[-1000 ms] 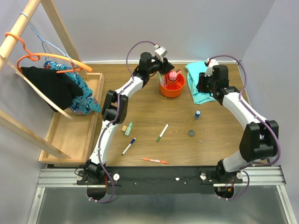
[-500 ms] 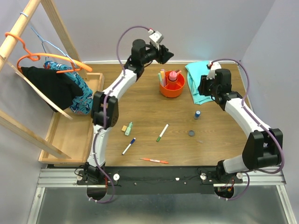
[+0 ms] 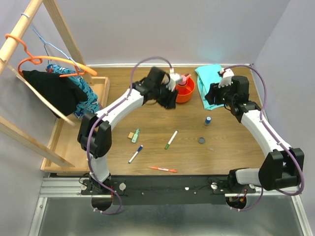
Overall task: Sort the stationery into containers
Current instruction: Pick up the pen from the center of the board.
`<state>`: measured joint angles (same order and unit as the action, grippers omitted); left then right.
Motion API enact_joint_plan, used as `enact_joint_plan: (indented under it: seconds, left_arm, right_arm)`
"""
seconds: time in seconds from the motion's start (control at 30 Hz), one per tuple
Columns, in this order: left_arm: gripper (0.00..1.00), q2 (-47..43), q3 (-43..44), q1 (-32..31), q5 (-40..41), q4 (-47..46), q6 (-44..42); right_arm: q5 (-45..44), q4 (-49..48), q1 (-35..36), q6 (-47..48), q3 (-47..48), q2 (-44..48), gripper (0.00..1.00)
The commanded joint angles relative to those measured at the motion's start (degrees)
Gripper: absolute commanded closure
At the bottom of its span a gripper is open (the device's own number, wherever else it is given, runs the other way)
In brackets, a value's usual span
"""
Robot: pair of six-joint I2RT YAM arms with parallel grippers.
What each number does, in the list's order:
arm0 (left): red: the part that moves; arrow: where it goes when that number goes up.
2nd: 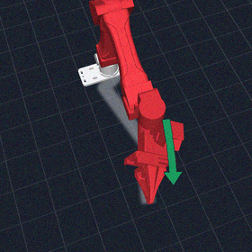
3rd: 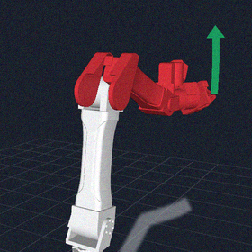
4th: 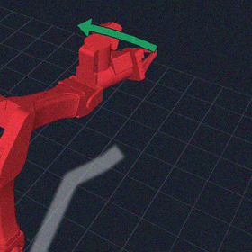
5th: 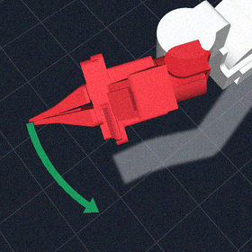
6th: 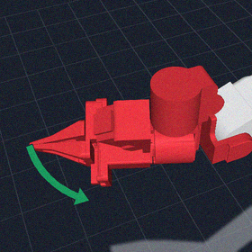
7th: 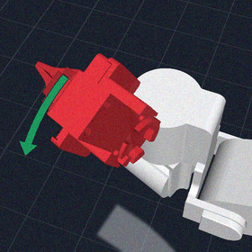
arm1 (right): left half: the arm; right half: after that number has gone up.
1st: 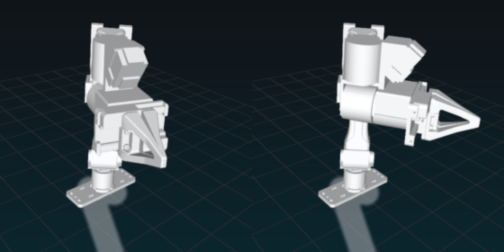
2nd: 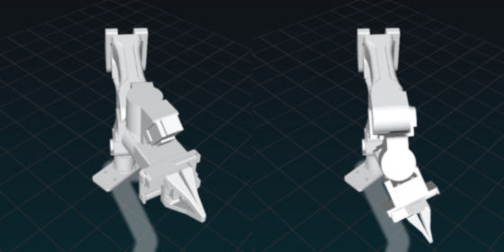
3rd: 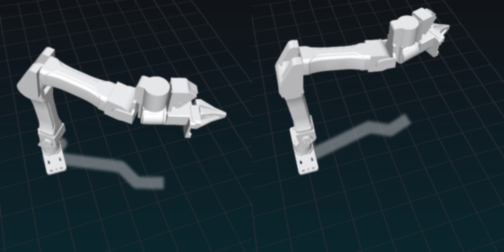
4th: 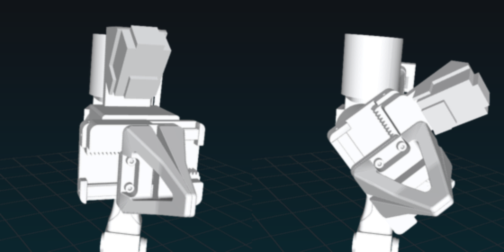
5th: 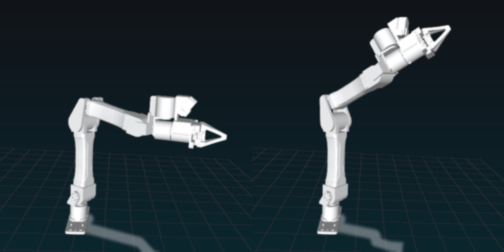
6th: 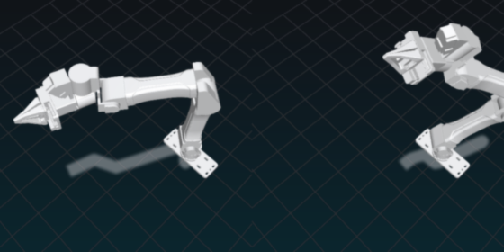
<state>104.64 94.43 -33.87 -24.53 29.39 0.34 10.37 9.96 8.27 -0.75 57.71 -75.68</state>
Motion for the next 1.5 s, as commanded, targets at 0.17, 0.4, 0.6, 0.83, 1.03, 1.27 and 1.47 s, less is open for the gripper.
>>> enact_joint_plan:
  seconds: [0.17,0.4,0.6,0.83,1.03,1.27,1.47]
  left_arm:
    - [0.43,-8.7,-14.7,3.4,2.6,3.0,-1.6]
    - [0.42,-5.1,-8.1,5.6,10.7,3.7,-2.9]
    - [0.40,-1.4,-2.4,11.3,17.2,2.7,-1.2]
    - [0.40,1.4,4.8,15.6,15.7,2.0,-0.3]
    - [0.39,2.0,7.8,16.6,14.3,1.9,1.2]
    - [0.39,2.1,7.8,17.2,14.0,1.6,1.9]
    - [0.39,2.5,7.9,17.3,13.7,1.6,2.2]
  right_arm:
    - [35.9,36.3,7.5,55.3,11.1,-10.3,0.36]
    - [31.8,40.6,21.4,73.5,16.8,-21.0,0.39]
    - [30.8,38.7,28.8,78.9,18.9,-27.9,0.41]
    - [28.7,42.2,32.9,82.7,22.8,-34.7,0.43]
    - [25.5,45.1,34.5,86.4,22.9,-36.9,0.46]
    - [24.0,45.0,35.2,86.4,21.5,-37.3,0.48]
    - [23.3,41.8,35.9,84.3,20.2,-38.3,0.51]
